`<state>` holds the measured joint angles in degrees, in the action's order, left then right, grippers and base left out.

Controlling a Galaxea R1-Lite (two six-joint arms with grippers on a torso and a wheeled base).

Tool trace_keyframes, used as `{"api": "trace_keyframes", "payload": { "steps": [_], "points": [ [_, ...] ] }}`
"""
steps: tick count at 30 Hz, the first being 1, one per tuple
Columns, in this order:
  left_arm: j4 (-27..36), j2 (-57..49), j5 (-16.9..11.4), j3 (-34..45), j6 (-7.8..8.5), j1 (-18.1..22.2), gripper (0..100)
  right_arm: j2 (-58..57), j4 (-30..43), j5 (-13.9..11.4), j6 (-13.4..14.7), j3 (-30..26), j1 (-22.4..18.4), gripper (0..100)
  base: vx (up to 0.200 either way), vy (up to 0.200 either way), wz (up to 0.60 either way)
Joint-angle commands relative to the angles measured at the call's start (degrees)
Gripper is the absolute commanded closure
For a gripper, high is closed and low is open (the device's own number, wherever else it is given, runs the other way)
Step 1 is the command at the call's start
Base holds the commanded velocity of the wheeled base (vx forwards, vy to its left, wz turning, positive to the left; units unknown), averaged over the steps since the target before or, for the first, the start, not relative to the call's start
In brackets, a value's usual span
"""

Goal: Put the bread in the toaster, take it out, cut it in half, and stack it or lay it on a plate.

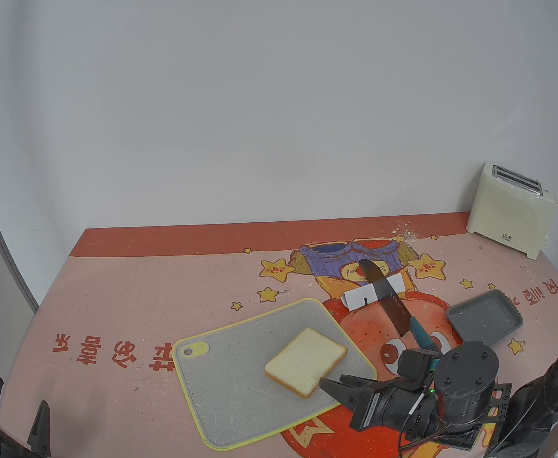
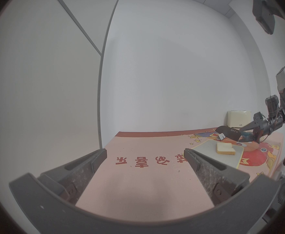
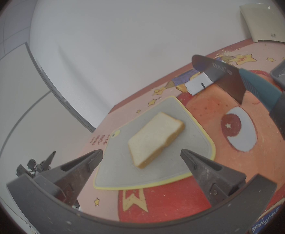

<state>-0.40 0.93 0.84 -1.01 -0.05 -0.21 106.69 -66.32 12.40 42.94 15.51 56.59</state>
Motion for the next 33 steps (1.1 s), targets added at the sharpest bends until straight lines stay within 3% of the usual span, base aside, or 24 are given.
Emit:
{"api": "trace_keyframes", "payload": {
  "steps": [1,9,11,14,23,33],
  "points": [
    [-0.04,-0.57,0.04,1.01,-0.04,0.03,0,0.18,0.40,-0.01,-0.84,1.72,0.10,100,0.000,0.000,0.00],
    [-0.04,-0.57,0.04,1.01,-0.04,0.03,0,-0.08,11.12,0.08,-1.19,9.81,-2.98,100,0.000,0.000,0.00],
    [-0.04,-0.57,0.04,1.01,-0.04,0.03,0,-0.08,11.21,0.08,-1.45,10.33,-3.50,100,0.000,0.000,0.00],
    [-0.04,-0.57,0.04,1.01,-0.04,0.03,0,0.36,11.30,0.08,-5.23,11.56,-6.84,100,0.000,0.000,0.00],
    [-0.04,-0.57,0.04,1.01,-0.04,0.03,0,2.73,11.39,0.08,-10.15,13.32,-11.85,100,0.000,0.000,0.00],
    [-0.04,-0.57,0.04,1.01,-0.04,0.03,0,6.95,11.47,1.58,-11.73,14.11,-12.12,100,0.000,0.000,0.00]
  ]
}}
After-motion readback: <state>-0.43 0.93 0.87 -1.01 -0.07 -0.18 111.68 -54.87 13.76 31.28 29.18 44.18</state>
